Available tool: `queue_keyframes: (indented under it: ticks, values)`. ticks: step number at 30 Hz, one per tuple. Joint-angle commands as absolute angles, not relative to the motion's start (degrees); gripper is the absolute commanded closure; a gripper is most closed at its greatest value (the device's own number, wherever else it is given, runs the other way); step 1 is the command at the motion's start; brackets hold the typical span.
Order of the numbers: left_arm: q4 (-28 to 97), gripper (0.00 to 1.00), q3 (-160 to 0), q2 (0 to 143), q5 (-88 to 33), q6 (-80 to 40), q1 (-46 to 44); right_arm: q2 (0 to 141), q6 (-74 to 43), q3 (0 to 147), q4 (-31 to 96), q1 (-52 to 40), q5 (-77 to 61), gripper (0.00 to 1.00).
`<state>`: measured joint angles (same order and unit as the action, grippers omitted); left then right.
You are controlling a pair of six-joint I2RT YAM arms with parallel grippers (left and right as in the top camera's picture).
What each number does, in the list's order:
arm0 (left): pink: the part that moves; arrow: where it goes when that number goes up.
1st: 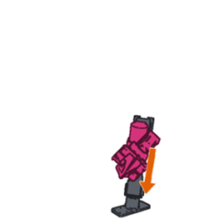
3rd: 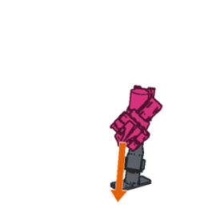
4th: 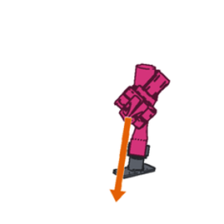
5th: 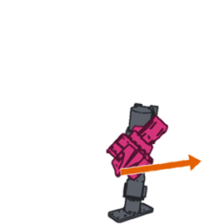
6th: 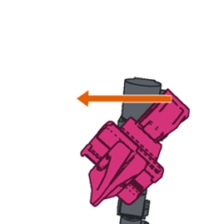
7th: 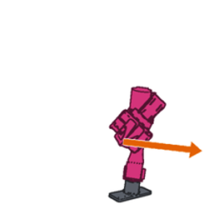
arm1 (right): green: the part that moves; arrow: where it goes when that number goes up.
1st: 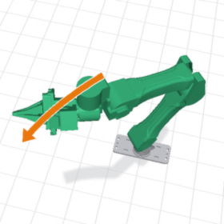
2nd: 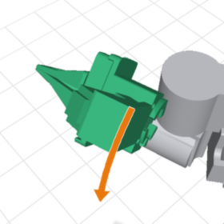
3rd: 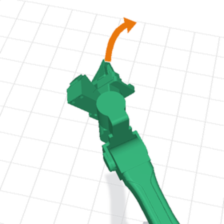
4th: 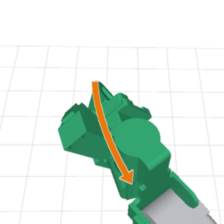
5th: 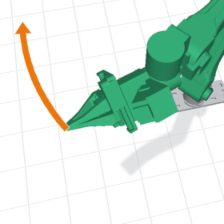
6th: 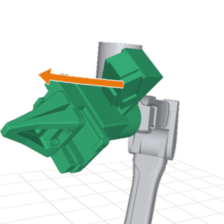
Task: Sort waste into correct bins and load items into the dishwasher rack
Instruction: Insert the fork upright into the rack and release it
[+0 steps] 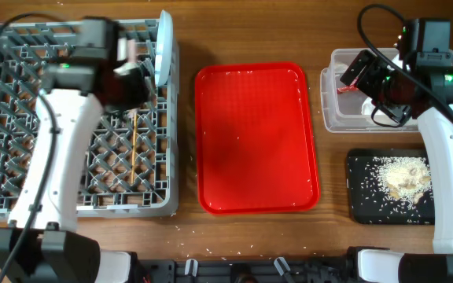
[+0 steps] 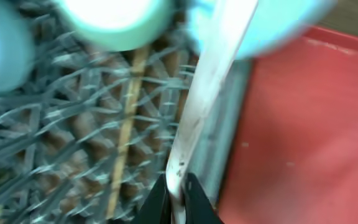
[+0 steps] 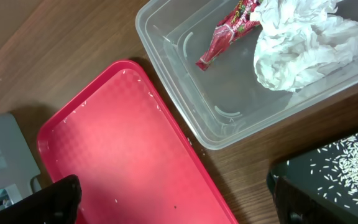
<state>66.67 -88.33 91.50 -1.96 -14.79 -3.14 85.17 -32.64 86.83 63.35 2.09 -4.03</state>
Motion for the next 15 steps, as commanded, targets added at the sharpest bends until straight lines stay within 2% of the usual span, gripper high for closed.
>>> queue_keyframes:
  ticks: [1,8,10,11,12,13,14,15]
  values:
    - [67.92,0.96,-83.24,92.05,-6.59,-9.54,0.93,84.97,-31.68,87.64,63.22,2.11,-4.29,0.0]
    - [66.39,0.96,-72.93,92.05,-6.59,-6.22,1.41,84.97,-31.68,87.64,63.22,2.11,-4.29,0.0]
    - [66.32,0.9,-72.58,92.05,-6.59,-6.22,1.41,84.97,-31.7,87.64,63.22,2.11,-4.29,0.0]
    - [66.46,0.8,-72.58,92.05,-6.59,-6.26,1.41,84.97,-31.68,87.64,63.22,2.11,-4.29,0.0]
    - [66.48,0.62,-72.58,92.05,-6.59,-6.44,1.39,84.97,-31.68,87.64,63.22,2.11,-4.29,0.0]
    - [66.48,0.49,-72.58,92.05,-6.59,-6.46,1.41,84.97,-31.7,87.64,63.22,2.11,-4.29,0.0]
    - [66.41,0.22,-72.58,92.05,-6.59,-6.72,1.41,84.97,-31.68,87.64,63.22,2.11,-4.29,0.0]
    - [66.39,0.16,-72.58,92.05,-6.61,-7.01,1.41,84.97,-31.66,87.64,63.22,2.11,-4.29,0.0]
